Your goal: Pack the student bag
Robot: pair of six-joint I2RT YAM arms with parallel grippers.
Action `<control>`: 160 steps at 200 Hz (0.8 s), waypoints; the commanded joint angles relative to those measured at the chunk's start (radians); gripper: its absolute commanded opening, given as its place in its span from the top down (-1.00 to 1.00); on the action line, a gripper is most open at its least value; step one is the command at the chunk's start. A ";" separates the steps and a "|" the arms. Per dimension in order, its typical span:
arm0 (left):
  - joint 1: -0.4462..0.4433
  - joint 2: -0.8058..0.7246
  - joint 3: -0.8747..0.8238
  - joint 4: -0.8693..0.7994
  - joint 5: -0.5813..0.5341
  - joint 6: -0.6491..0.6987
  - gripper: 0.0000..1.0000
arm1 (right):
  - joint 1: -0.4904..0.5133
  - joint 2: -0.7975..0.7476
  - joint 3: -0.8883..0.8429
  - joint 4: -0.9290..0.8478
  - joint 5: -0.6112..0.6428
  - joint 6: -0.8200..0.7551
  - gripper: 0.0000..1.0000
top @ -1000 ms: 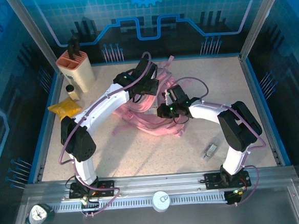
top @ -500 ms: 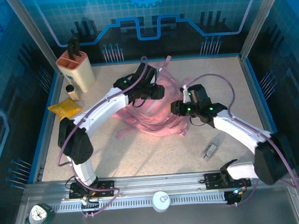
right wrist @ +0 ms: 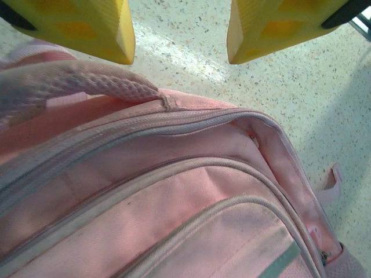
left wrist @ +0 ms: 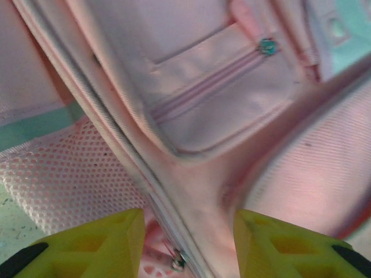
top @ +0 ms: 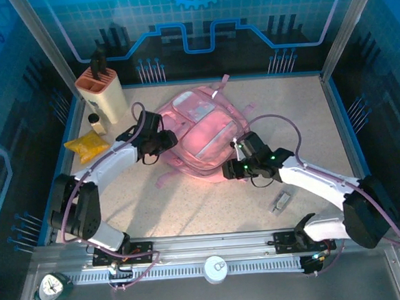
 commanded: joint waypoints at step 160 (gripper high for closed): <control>-0.043 0.206 -0.054 0.209 0.005 -0.268 0.64 | -0.070 0.137 0.029 0.172 -0.062 0.024 -0.18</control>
